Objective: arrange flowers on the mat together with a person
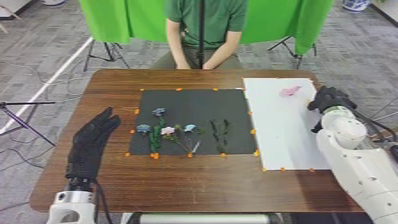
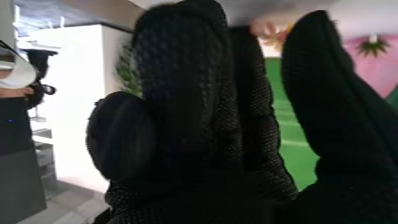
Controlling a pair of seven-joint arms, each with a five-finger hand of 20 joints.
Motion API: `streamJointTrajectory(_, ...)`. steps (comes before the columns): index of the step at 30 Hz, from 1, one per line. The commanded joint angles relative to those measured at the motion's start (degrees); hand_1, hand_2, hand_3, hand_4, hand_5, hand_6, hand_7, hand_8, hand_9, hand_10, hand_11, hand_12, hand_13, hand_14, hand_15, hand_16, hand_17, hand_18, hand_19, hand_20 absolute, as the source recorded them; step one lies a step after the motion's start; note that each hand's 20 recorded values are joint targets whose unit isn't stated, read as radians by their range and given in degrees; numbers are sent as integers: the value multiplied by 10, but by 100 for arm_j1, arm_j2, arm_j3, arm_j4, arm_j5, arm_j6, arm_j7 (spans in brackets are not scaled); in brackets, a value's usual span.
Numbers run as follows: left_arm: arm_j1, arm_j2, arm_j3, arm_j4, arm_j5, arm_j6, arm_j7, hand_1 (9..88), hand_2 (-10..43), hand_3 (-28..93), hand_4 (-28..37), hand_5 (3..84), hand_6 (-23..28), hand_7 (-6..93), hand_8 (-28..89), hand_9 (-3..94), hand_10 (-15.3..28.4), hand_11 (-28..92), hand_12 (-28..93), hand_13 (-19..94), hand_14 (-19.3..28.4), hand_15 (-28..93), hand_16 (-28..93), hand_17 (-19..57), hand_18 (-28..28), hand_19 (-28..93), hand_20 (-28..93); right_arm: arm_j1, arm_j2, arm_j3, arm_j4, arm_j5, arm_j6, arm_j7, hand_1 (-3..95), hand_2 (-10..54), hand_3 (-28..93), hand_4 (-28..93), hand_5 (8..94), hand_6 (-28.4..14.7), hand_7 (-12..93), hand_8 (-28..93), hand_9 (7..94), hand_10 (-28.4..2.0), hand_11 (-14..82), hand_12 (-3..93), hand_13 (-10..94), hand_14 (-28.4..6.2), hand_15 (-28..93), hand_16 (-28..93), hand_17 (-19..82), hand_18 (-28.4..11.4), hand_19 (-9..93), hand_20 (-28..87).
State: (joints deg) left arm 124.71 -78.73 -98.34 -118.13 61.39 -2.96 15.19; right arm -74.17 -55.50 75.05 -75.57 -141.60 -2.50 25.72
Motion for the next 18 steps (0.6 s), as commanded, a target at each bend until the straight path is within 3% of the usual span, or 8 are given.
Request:
streamJointTrajectory(1,-19,-63,40,54,-9,-30,1,236,-20,674,-248,442,29,77,-61,440,124,110,120,330,139,91,-4,60,94,15,157,-69,-39,-280,208,-282,487,-372,485,-95,644,-270,684,45,186,-82,897,-102,176,220,937,-17,514,162,695,-76,932,214)
streamJointTrajectory(7,-58,-65,64,78,-10,-51,-3,237,-20,673,-248,442,28,77,-61,440,124,109,120,329,139,91,-4,60,93,15,157,-84,-59,-307,283,-351,581,-471,591,-95,510,-223,761,42,172,-6,933,-90,150,255,937,-12,547,156,705,-79,932,257)
streamJointTrajectory(14,-24,-77,28,68,-17,-36,15,237,-20,673,-248,442,28,77,-61,439,124,108,120,329,139,91,-4,60,93,15,157,-66,34,-444,304,-375,1017,-550,609,-95,566,-242,832,43,170,13,937,-82,219,227,937,-7,588,148,720,-84,932,310)
streamJointTrajectory(18,-15,-68,13,60,-23,-22,14,237,-20,673,-247,441,28,77,-61,440,124,109,120,330,140,91,-3,60,93,15,157,29,137,-498,86,-259,795,-424,600,-95,588,-229,839,35,170,22,937,-79,234,226,937,-3,602,148,723,-84,932,331)
